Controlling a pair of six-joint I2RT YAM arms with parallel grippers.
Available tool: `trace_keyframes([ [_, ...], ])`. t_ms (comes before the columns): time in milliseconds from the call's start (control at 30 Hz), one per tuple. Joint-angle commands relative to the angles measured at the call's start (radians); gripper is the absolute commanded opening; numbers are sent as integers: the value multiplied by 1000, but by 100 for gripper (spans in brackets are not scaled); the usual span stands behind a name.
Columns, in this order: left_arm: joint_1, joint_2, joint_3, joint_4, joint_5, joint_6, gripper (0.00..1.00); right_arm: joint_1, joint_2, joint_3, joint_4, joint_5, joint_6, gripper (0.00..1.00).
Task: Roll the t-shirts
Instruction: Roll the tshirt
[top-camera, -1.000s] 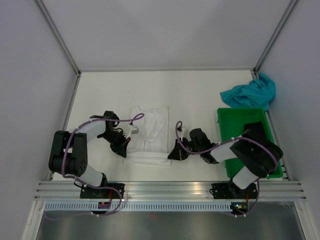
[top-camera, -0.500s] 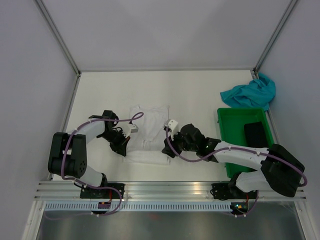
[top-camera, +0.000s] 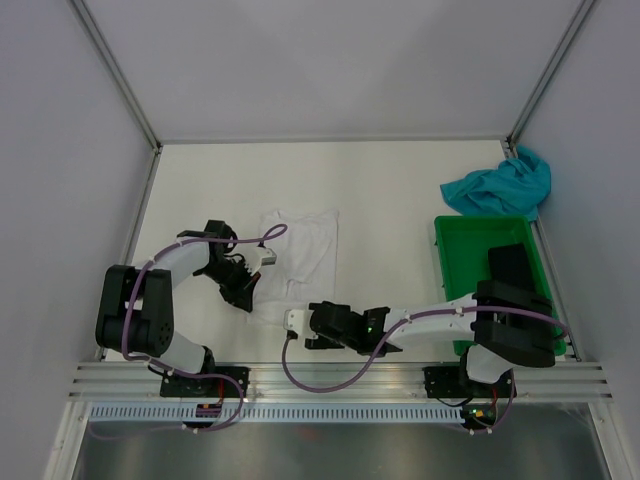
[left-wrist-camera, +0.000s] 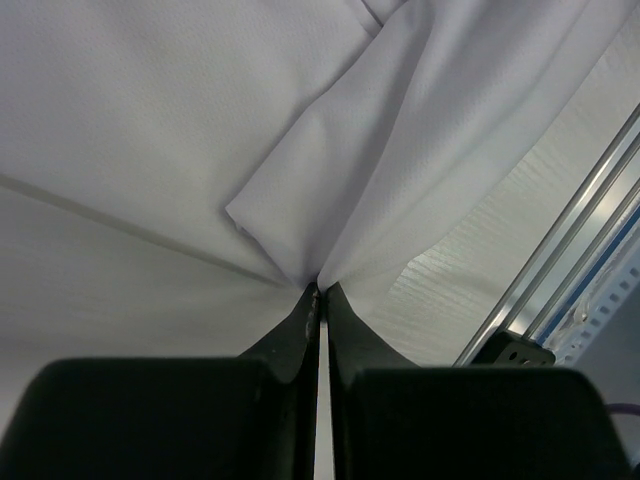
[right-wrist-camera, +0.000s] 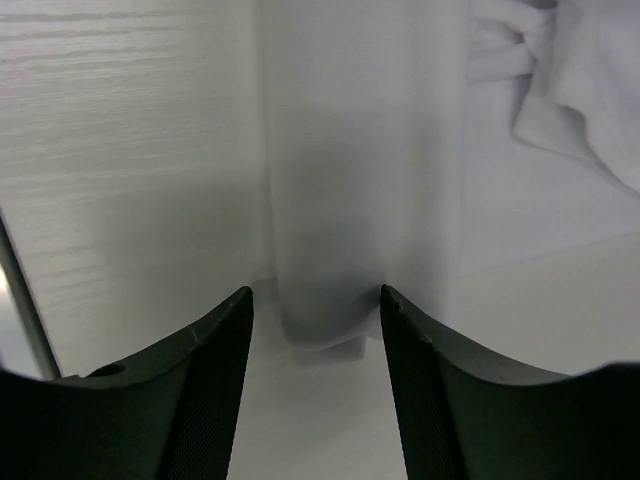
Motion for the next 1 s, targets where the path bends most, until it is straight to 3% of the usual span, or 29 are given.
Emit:
trace_keyframes([
  [0,6,-28,23,9,21,-14,6,1,66,20,-54,165,-33,61],
  [133,6,-27,31,8,10,-10,8,1,106,42,-76,186,-24,57],
  [200,6,-24,40,8,7,-8,8,2,129,48,-88,183,-24,50],
  [367,6,-25,97,-1,-27,-31,11,1,158,58,-103,157,-18,15],
  [467,6,-45,132,-9,-38,-48,19,-8,138,52,-96,95,-5,4],
  [700,4,-229,131,-9,-13,-19,38,-79,28,29,-60,-116,21,0],
  [967,-86,-525,-29,-11,42,157,52,-266,-46,26,-43,-496,67,0],
])
